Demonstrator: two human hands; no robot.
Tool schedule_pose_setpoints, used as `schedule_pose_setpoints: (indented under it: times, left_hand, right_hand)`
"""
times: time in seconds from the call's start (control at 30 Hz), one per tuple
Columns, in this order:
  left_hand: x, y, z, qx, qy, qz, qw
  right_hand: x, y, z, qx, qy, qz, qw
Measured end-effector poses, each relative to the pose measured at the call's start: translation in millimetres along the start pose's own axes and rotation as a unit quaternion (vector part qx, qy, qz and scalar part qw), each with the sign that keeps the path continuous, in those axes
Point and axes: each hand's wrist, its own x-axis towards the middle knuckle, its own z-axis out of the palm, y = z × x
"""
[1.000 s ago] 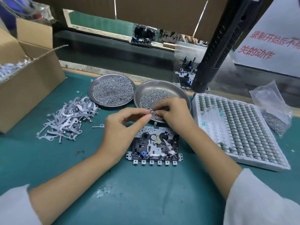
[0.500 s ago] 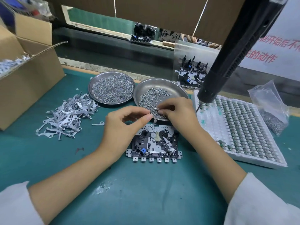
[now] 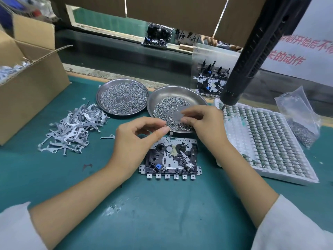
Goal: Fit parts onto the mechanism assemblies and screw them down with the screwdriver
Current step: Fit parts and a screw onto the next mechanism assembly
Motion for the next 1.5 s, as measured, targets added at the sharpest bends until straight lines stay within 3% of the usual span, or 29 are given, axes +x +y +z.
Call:
schedule_pose_setpoints:
  times: [0.37, 0.53, 0.6, 0.8, 1.13, 1.5]
  left_hand:
    - [-0.1, 0.3, 0.3, 0.000, -0.003, 0.000, 1.000]
    - [-0.3, -0.5, 0.3, 0.001, -0.003, 0.006, 1.000]
    - [-0.2, -0.5, 0.4, 0.000, -0.004, 0.006, 1.000]
    - [-3.6, 1.9, 1.2, -0.012, -0.010, 0.013, 1.000]
    - [-11.4, 2.5, 8.6, -0.024, -0.040, 0.051, 0.998]
    - [-11.5, 1.8, 10.8, -0.051, -0.050, 0.063, 0.995]
  right_hand:
    - [-5.4, -0.6, -4.5, 0.093, 0.004, 0.012, 0.996]
    - [-10.4, -1.8, 0.1, 0.062, 0.019, 0.008, 0.998]
    - [-11.9, -6.9, -1.7, 0.111, 0.013, 0.020, 0.994]
    - [-35.8, -24.5, -8.5, 0.330, -0.030, 0.052, 0.942]
    - [-67.7, -25.8, -4.0, 0.486, -0.060, 0.152, 0.858]
    - [-70.5, -26.3, -1.3, 0.477, -0.030, 0.163, 0.863]
